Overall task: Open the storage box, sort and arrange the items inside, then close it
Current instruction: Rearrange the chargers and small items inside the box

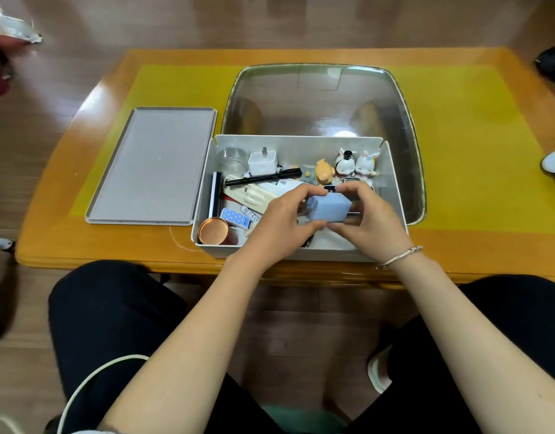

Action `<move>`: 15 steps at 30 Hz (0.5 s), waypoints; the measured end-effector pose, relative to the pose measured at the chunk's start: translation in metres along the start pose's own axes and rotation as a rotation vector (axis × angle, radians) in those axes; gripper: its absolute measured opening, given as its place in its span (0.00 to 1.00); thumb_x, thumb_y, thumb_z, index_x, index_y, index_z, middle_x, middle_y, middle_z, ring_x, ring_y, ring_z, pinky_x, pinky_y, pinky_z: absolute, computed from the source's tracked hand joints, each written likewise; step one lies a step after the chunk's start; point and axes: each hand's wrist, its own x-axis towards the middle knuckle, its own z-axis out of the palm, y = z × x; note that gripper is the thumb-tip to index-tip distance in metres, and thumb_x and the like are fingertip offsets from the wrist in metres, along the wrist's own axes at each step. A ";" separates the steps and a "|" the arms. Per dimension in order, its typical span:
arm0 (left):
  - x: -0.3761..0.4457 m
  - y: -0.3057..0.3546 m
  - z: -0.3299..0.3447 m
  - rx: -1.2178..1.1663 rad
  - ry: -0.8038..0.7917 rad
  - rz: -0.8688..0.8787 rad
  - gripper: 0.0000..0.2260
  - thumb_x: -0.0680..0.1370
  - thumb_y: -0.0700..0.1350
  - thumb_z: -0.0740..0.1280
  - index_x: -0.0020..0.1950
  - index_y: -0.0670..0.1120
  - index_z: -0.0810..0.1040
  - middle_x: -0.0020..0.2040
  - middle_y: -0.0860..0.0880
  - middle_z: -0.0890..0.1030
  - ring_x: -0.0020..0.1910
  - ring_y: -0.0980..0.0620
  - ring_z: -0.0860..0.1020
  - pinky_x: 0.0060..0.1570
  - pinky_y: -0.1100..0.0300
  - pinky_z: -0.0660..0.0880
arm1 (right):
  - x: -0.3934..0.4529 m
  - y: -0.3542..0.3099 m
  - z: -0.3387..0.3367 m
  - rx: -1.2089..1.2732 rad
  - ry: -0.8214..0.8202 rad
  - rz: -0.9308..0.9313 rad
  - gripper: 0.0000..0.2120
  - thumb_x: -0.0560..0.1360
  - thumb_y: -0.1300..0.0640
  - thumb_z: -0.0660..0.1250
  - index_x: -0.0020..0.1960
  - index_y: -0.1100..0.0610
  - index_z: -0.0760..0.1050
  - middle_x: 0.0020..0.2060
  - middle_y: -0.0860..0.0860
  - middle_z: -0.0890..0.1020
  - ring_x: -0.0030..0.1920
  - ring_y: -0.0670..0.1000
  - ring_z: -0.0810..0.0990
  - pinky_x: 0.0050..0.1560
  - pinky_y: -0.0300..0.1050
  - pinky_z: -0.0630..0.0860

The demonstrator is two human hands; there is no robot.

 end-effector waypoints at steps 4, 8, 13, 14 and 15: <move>0.000 0.001 -0.004 -0.067 -0.013 0.026 0.18 0.72 0.36 0.72 0.57 0.53 0.75 0.54 0.51 0.79 0.52 0.56 0.76 0.51 0.67 0.73 | 0.000 0.001 0.000 -0.025 -0.068 -0.055 0.24 0.70 0.57 0.73 0.64 0.55 0.71 0.56 0.49 0.78 0.54 0.46 0.75 0.50 0.31 0.73; 0.001 0.000 0.000 -0.150 0.076 -0.037 0.22 0.71 0.35 0.73 0.62 0.50 0.74 0.53 0.54 0.79 0.46 0.68 0.77 0.46 0.74 0.72 | -0.001 0.000 0.001 -0.017 0.043 -0.061 0.19 0.68 0.56 0.75 0.57 0.56 0.76 0.48 0.45 0.78 0.49 0.44 0.75 0.45 0.31 0.75; 0.005 -0.003 0.006 -0.131 0.138 -0.176 0.17 0.73 0.42 0.74 0.60 0.42 0.77 0.42 0.56 0.80 0.37 0.71 0.77 0.41 0.76 0.71 | -0.003 -0.001 0.002 -0.040 0.195 -0.051 0.20 0.67 0.56 0.76 0.57 0.57 0.77 0.49 0.49 0.80 0.50 0.43 0.75 0.41 0.23 0.72; 0.005 -0.003 0.006 -0.121 0.131 -0.180 0.16 0.73 0.42 0.73 0.59 0.41 0.78 0.41 0.56 0.80 0.37 0.71 0.77 0.41 0.77 0.71 | -0.003 0.000 0.002 -0.044 0.209 -0.055 0.20 0.67 0.56 0.76 0.57 0.58 0.77 0.51 0.51 0.81 0.51 0.43 0.74 0.42 0.22 0.72; 0.005 -0.002 0.006 -0.120 0.131 -0.180 0.15 0.73 0.43 0.74 0.58 0.41 0.79 0.42 0.55 0.81 0.37 0.71 0.77 0.41 0.77 0.71 | -0.003 0.000 0.003 -0.052 0.221 -0.058 0.20 0.67 0.57 0.76 0.57 0.58 0.77 0.52 0.53 0.81 0.51 0.44 0.75 0.42 0.22 0.71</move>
